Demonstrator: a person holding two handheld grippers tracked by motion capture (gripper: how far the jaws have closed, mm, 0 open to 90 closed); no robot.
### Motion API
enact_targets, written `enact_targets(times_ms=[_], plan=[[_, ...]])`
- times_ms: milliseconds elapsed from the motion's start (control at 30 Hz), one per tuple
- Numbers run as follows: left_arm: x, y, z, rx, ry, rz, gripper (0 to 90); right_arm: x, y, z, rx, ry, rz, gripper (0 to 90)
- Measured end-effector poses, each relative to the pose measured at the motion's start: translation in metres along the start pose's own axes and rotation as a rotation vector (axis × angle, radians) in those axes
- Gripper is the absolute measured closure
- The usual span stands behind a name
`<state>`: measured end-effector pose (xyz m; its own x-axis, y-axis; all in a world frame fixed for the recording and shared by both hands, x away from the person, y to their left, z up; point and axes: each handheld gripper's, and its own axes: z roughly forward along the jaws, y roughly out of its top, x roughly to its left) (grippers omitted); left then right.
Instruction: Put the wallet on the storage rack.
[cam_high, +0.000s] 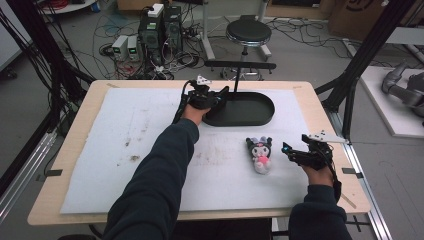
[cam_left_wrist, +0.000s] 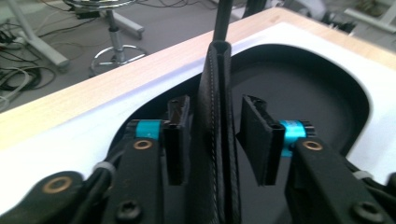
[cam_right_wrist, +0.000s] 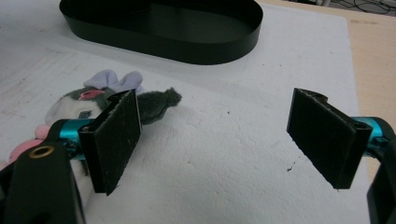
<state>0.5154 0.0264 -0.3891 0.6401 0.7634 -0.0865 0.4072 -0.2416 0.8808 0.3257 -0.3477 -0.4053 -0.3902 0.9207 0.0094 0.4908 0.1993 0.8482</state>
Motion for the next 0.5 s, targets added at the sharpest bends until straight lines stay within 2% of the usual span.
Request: enact_targets(times_ms=[167,200,233,267,333,500], plan=[[0.0,-0.007,-0.012,0.005,-0.035,-0.033,61.9,0.002,0.001,-0.002,-0.006,0.006,-0.002,17.7],[-0.001,-0.008,-0.014,0.012,-0.036,-0.031,63.9,0.002,0.001,-0.002,-0.008,0.005,-0.005,17.7],[-0.001,-0.009,-0.015,0.016,-0.038,-0.013,71.8,0.002,0.001,-0.002,-0.01,0.006,-0.007,17.7],[-0.003,-0.01,-0.016,0.012,-0.023,0.008,76.4,0.003,0.001,-0.002,-0.009,0.006,-0.006,17.7],[-0.005,-0.008,-0.016,0.011,0.021,0.04,79.8,0.004,0.002,-0.003,-0.009,0.007,-0.007,17.7],[-0.003,-0.003,-0.013,-0.019,0.105,0.086,80.3,0.004,0.002,-0.002,-0.009,0.011,-0.007,17.7]])
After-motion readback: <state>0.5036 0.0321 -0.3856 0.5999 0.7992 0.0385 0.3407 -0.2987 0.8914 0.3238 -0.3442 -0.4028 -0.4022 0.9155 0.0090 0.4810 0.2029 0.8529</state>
